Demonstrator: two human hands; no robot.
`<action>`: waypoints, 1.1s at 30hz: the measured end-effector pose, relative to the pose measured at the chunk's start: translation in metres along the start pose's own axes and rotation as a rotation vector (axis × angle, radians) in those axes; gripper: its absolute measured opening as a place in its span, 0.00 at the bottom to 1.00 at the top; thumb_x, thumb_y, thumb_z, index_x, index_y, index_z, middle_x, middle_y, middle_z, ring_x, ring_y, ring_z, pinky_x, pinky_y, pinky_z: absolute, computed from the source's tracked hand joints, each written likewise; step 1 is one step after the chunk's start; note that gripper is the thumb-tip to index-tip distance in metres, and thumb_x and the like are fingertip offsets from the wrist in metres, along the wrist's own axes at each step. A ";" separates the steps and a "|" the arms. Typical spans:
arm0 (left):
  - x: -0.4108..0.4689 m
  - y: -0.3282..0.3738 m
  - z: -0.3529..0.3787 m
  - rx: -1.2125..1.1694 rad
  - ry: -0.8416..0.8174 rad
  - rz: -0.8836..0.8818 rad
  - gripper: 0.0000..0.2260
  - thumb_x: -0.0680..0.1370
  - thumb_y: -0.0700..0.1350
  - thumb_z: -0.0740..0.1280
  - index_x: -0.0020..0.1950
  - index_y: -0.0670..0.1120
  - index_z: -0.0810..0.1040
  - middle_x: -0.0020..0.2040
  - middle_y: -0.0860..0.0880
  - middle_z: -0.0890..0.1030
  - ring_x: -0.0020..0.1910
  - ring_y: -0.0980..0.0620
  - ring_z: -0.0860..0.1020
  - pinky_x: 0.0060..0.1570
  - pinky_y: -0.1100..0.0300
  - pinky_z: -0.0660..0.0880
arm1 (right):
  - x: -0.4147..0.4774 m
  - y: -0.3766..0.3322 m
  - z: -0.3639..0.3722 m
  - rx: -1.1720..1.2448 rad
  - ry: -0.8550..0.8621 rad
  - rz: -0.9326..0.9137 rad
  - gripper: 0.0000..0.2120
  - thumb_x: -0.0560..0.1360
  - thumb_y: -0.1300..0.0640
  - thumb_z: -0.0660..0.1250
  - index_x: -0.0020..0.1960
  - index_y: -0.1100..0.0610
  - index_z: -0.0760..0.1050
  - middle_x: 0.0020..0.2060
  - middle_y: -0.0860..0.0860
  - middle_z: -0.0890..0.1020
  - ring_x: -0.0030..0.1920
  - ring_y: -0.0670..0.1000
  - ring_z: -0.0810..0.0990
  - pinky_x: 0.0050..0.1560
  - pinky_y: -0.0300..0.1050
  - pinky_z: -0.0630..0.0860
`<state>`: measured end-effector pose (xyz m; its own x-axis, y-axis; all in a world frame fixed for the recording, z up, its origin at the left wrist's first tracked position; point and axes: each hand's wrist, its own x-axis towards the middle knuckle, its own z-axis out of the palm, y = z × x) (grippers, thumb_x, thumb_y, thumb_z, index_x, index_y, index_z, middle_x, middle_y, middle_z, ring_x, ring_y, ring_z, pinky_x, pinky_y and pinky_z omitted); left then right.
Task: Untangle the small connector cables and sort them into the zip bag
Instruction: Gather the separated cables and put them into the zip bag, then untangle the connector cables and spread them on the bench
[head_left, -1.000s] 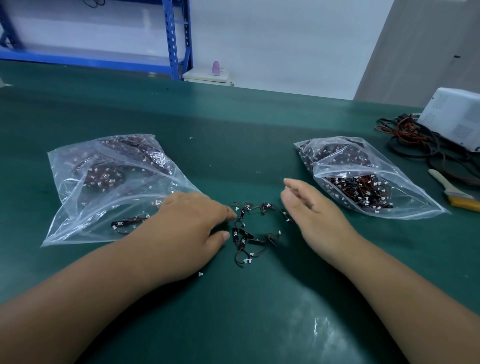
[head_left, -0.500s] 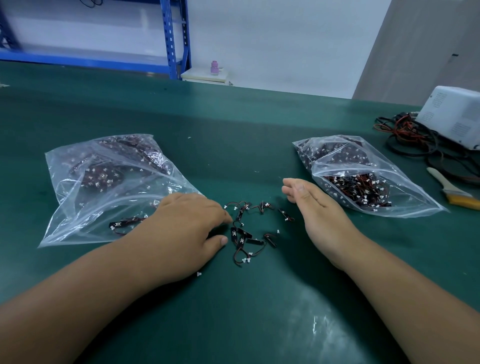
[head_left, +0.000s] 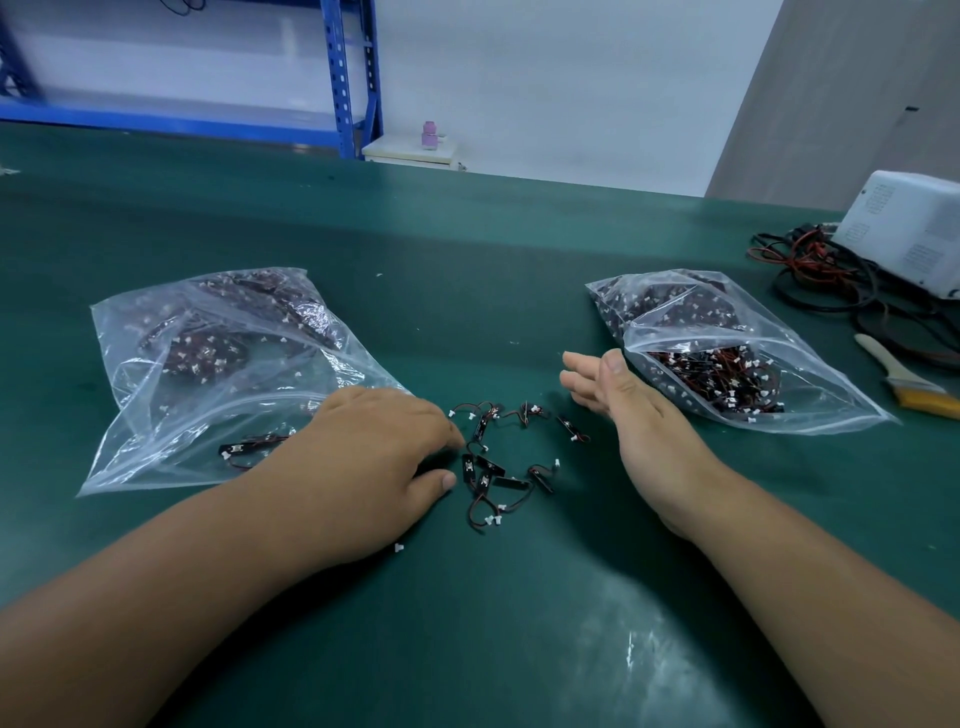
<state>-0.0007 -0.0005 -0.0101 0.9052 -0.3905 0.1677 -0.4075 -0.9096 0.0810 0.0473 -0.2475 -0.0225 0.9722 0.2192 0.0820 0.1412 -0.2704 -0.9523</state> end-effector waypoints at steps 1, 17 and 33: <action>0.000 0.000 0.000 0.005 0.003 -0.004 0.15 0.79 0.60 0.58 0.64 0.60 0.72 0.58 0.64 0.75 0.62 0.61 0.69 0.66 0.55 0.62 | 0.000 0.000 0.000 -0.009 -0.017 -0.001 0.36 0.71 0.27 0.49 0.71 0.43 0.70 0.68 0.44 0.77 0.68 0.38 0.72 0.75 0.41 0.60; -0.003 0.000 -0.006 0.150 0.093 -0.140 0.08 0.77 0.49 0.56 0.51 0.55 0.74 0.47 0.56 0.76 0.50 0.52 0.75 0.50 0.54 0.64 | -0.003 -0.015 0.038 -0.739 -0.342 -0.100 0.60 0.57 0.22 0.66 0.76 0.34 0.32 0.79 0.37 0.46 0.65 0.22 0.33 0.74 0.39 0.43; -0.003 -0.003 -0.001 0.150 0.068 -0.138 0.07 0.77 0.49 0.56 0.50 0.56 0.71 0.46 0.55 0.70 0.50 0.53 0.75 0.48 0.55 0.64 | 0.017 -0.013 0.070 -1.028 -0.077 -0.333 0.10 0.79 0.42 0.60 0.53 0.48 0.70 0.51 0.47 0.70 0.52 0.54 0.70 0.53 0.50 0.69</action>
<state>-0.0028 0.0037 -0.0097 0.9389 -0.2548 0.2314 -0.2529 -0.9667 -0.0382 0.0487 -0.1745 -0.0294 0.8468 0.4754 0.2384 0.5196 -0.8352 -0.1803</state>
